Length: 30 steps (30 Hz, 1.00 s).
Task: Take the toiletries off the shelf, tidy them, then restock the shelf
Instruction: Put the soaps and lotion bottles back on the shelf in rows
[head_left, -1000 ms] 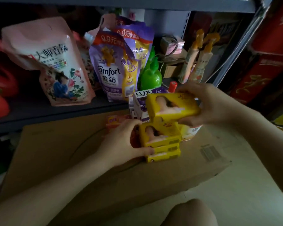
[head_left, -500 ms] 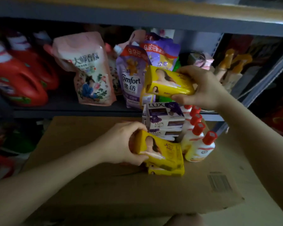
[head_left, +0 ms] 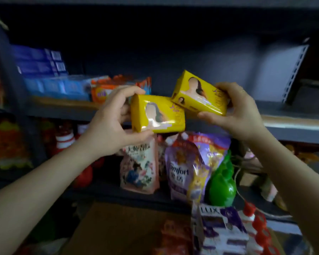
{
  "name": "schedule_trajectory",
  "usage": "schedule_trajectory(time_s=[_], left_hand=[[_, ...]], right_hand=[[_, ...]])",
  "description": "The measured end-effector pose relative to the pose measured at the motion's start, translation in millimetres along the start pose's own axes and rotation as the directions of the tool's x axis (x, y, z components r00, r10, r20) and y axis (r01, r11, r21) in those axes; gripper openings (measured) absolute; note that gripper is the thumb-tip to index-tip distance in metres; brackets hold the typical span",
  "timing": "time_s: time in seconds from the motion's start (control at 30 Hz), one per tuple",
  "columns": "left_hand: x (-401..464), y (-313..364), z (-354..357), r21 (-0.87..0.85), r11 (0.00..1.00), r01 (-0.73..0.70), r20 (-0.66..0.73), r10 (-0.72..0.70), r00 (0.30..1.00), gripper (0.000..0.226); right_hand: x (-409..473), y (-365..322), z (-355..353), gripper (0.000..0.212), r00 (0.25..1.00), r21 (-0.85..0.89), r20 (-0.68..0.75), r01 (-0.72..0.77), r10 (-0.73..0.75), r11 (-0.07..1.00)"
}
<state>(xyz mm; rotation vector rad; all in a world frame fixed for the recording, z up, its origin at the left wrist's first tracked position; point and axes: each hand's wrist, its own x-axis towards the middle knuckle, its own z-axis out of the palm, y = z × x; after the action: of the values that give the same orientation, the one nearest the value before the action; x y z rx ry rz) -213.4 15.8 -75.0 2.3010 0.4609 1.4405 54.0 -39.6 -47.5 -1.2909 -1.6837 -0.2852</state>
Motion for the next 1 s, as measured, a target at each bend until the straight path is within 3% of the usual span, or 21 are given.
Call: schedule_trajectory(time_s=[0.1,0.2,0.3,0.47,0.57,0.63,0.7,0.8,1.0], left_hand=[[37.3,-10.9,-22.6,0.351,0.914,-0.201,0.033,0.203,0.979,0.066],[64.1,-23.6,-34.1,0.464,0.861,-0.209,0.068,0.201,0.977,0.065],[82.4,-37.9,-44.5,0.442,0.881,-0.169,0.074,0.152,0.986,0.065],[104.4,-50.8,-56.6,0.146,0.987,0.06,0.085,-0.073,0.994,0.064],[119.8,-58.5,-42.0,0.173,0.976,0.13,0.118,-0.152,0.981,0.06],[129.7,-63.7,-29.1,0.422,0.905,0.044,0.169,-0.126,0.978,0.063],[139.0,-68.3,-18.6,0.644,0.764,-0.048,0.23,-0.133,0.964,0.071],[152.1,-74.4,-13.4,0.731,0.682,-0.031,0.275,-0.252,0.928,0.073],[167.5,-92.9,0.5,0.848,0.515,-0.125,0.394,-0.454,0.799,0.067]], right_hand=[[43.3,3.9,8.3,0.072,1.0,-0.047,-0.001,-0.018,0.018,0.999],[80.1,14.7,22.6,0.074,0.995,-0.167,0.055,-0.074,0.084,0.983],[102.3,27.6,38.7,0.075,0.975,-0.257,0.13,-0.145,0.182,0.955],[111.1,38.9,57.8,0.07,0.931,-0.296,0.231,-0.209,0.282,0.932],[114.2,40.4,58.4,0.066,0.918,-0.363,0.214,-0.241,0.333,0.9],[115.3,42.5,55.7,0.065,0.914,-0.392,0.173,-0.279,0.368,0.877],[114.4,43.6,49.9,0.063,0.917,-0.373,0.113,-0.317,0.381,0.872],[111.7,42.5,42.3,0.064,0.929,-0.281,0.097,-0.32,0.358,0.905],[114.8,37.5,51.6,0.071,0.894,-0.172,0.309,-0.283,0.324,0.944]])
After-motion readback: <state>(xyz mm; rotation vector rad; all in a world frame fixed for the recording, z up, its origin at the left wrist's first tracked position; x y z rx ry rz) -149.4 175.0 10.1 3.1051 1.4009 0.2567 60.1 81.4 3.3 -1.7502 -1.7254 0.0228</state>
